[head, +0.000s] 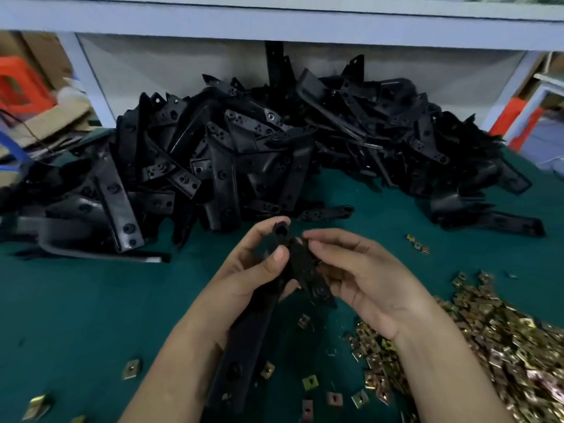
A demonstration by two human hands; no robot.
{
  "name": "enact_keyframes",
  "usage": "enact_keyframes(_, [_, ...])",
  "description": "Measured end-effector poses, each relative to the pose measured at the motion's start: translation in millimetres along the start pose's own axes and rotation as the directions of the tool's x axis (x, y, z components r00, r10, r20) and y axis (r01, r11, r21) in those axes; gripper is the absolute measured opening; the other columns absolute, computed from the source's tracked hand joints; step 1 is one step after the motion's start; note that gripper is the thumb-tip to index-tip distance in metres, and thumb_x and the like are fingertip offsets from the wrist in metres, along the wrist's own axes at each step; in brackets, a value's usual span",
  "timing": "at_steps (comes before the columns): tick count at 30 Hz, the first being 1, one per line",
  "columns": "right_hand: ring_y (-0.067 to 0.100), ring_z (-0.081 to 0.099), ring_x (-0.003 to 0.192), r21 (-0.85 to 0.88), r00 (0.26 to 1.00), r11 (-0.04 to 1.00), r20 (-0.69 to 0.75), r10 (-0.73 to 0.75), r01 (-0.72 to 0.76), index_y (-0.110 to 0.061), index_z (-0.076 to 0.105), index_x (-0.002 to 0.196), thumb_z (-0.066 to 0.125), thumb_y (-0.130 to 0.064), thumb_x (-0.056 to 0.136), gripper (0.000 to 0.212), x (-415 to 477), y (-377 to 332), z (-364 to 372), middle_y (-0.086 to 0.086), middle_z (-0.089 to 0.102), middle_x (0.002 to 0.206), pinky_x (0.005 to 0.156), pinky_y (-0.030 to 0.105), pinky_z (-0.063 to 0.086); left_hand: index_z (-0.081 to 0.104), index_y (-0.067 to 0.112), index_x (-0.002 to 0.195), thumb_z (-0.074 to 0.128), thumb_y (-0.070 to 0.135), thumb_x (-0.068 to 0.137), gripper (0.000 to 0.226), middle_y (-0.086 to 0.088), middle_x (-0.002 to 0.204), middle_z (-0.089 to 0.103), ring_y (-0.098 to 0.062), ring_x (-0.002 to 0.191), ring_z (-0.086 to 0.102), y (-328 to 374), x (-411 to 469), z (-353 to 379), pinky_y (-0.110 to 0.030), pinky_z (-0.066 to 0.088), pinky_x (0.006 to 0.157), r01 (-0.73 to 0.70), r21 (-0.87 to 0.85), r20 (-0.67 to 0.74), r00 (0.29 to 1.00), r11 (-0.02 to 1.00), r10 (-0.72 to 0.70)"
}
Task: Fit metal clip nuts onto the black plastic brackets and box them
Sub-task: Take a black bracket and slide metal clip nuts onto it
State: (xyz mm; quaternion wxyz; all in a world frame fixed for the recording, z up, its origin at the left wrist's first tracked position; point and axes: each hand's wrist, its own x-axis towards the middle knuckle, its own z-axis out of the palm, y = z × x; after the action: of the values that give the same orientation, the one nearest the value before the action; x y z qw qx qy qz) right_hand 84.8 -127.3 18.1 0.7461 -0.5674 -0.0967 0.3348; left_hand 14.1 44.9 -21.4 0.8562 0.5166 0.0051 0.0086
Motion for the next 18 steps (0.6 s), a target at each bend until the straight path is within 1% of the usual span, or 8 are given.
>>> enact_keyframes(2, [0.017, 0.073, 0.081, 0.007, 1.000, 1.000, 0.021, -0.010, 0.010, -0.019, 0.080, 0.100, 0.076, -0.022, 0.073, 0.028, 1.8, 2.9, -1.0, 0.010, 0.077, 0.099, 0.077, 0.030, 0.061, 0.063, 0.026, 0.129, 0.089, 0.042, 0.071, 0.066, -0.012, 0.118, 0.070, -0.028, 0.105, 0.070, 1.4, 0.1, 0.0, -0.037, 0.060, 0.084, 0.006, 0.012, -0.005, 1.000, 1.000, -0.006])
enact_keyframes(4, [0.017, 0.073, 0.082, 0.028, 1.000, 0.999, 0.023, -0.017, 0.017, -0.016, 0.080, 0.100, 0.075, -0.022, 0.075, 0.026, 2.3, 4.7, -1.6, 0.011, 0.077, 0.099, 0.074, 0.027, 0.060, 0.063, 0.024, 0.129, 0.089, 0.041, 0.073, 0.064, -0.014, 0.119, 0.070, -0.028, 0.106, 0.069, 0.5, 0.2, 0.8, -0.037, 0.060, 0.085, 0.022, 0.016, -0.002, 1.000, 1.000, -0.022])
enact_keyframes(6, [0.016, 0.071, 0.078, 0.032, 1.000, 0.999, -0.006, -0.015, 0.015, -0.012, 0.080, 0.094, 0.077, -0.025, 0.072, 0.027, 2.5, 6.1, -2.1, 0.011, 0.076, 0.094, 0.072, 0.027, 0.059, 0.065, 0.025, 0.126, 0.083, 0.036, 0.081, 0.050, -0.015, 0.117, 0.071, -0.028, 0.104, 0.070, -1.5, 0.1, 0.9, -0.037, 0.060, 0.084, 0.034, 0.003, 0.006, 0.999, 0.999, -0.034])
enact_keyframes(8, [0.019, 0.065, 0.077, 0.016, 0.999, 1.000, -0.044, -0.003, 0.003, -0.008, 0.078, 0.089, 0.080, -0.032, 0.067, 0.032, 2.8, 7.0, -2.7, 0.014, 0.072, 0.093, 0.077, 0.032, 0.059, 0.067, 0.026, 0.124, 0.075, 0.030, 0.085, 0.040, -0.013, 0.116, 0.072, -0.026, 0.102, 0.071, -3.6, -0.6, 0.3, -0.036, 0.060, 0.082, 0.045, -0.020, 0.010, 0.999, 0.999, -0.045])
enact_keyframes(10, [0.020, 0.057, 0.074, 0.003, 0.998, 1.000, -0.062, 0.015, -0.015, -0.007, 0.072, 0.088, 0.082, -0.037, 0.065, 0.039, 1.4, 7.0, -1.9, 0.017, 0.063, 0.093, 0.079, 0.034, 0.053, 0.068, 0.028, 0.122, 0.074, 0.027, 0.083, 0.040, -0.010, 0.114, 0.072, -0.025, 0.101, 0.072, -4.8, -1.1, -0.1, -0.036, 0.060, 0.084, 0.058, -0.048, 0.016, 0.998, 0.997, -0.057])
enact_keyframes(11, [0.017, 0.055, 0.071, 0.001, 0.998, 1.000, -0.059, 0.025, -0.025, -0.008, 0.072, 0.086, 0.082, -0.038, 0.064, 0.038, 0.5, 6.9, -1.0, 0.015, 0.062, 0.090, 0.077, 0.033, 0.052, 0.069, 0.028, 0.121, 0.074, 0.027, 0.082, 0.040, -0.009, 0.113, 0.072, -0.024, 0.101, 0.072, -5.1, -1.2, 0.0, -0.037, 0.060, 0.085, 0.063, -0.057, 0.015, 0.998, 0.996, -0.062])
enact_keyframes(14, [0.009, 0.056, 0.060, 0.002, 0.998, 0.999, -0.037, 0.044, -0.044, -0.014, 0.076, 0.076, 0.081, -0.037, 0.061, 0.028, -2.1, 6.7, 1.8, 0.005, 0.068, 0.078, 0.066, 0.023, 0.054, 0.069, 0.029, 0.120, 0.074, 0.027, 0.081, 0.039, -0.009, 0.112, 0.072, -0.025, 0.100, 0.071, -5.0, -1.4, 0.0, -0.039, 0.058, 0.088, 0.070, -0.059, 0.021, 0.997, 0.996, -0.069])
enact_keyframes(18, [0.008, 0.056, 0.058, -0.004, 0.999, 0.999, -0.007, 0.050, -0.050, -0.016, 0.076, 0.077, 0.081, -0.034, 0.061, 0.024, -3.9, 6.7, 1.5, 0.004, 0.067, 0.075, 0.063, 0.022, 0.054, 0.070, 0.028, 0.119, 0.070, 0.024, 0.085, 0.034, -0.009, 0.110, 0.072, -0.024, 0.097, 0.072, -3.5, -2.8, -0.5, -0.038, 0.059, 0.085, 0.077, -0.060, 0.036, 0.997, 0.995, -0.075])
